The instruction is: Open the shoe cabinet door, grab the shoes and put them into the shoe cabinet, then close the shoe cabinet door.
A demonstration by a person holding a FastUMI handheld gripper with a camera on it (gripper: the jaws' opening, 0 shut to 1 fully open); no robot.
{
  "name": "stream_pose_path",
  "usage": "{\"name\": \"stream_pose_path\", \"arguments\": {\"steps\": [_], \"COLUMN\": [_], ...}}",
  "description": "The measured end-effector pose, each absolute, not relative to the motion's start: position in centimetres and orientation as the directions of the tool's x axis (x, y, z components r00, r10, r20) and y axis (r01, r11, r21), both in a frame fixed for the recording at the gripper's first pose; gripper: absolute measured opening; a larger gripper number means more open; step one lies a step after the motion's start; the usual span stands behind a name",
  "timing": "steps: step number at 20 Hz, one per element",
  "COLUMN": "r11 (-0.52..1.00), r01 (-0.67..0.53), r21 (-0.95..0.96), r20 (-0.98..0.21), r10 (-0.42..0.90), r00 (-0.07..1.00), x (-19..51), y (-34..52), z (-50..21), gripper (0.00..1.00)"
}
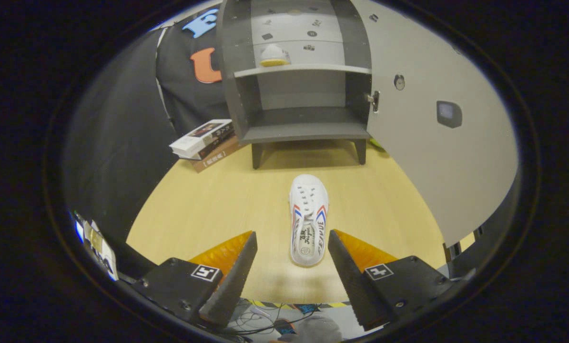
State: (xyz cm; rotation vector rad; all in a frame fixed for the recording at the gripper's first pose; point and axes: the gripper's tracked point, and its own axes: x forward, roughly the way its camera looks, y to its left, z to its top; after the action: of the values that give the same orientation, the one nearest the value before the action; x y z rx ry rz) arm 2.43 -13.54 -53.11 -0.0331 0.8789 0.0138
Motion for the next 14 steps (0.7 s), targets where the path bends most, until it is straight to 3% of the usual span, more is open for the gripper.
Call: {"name": "stream_pose_path", "arguments": {"steps": [6, 10, 14], "r11": [1.000, 0.985, 0.992], "r01": [0.023, 0.165, 0.091], "r21": [-0.001, 0.059, 0.092], "r20": [-0.805, -0.882, -0.865], "r10": [-0.014, -0.026, 0.035], "r00": [0.593, 0.471, 0.501], "x": [6.2, 6.4, 8.7], "y": [-13.7, -14.2, -14.2], "z": [-58.4, -62.3, -63.4], "gripper": [0.77, 0.42, 0.33]}}
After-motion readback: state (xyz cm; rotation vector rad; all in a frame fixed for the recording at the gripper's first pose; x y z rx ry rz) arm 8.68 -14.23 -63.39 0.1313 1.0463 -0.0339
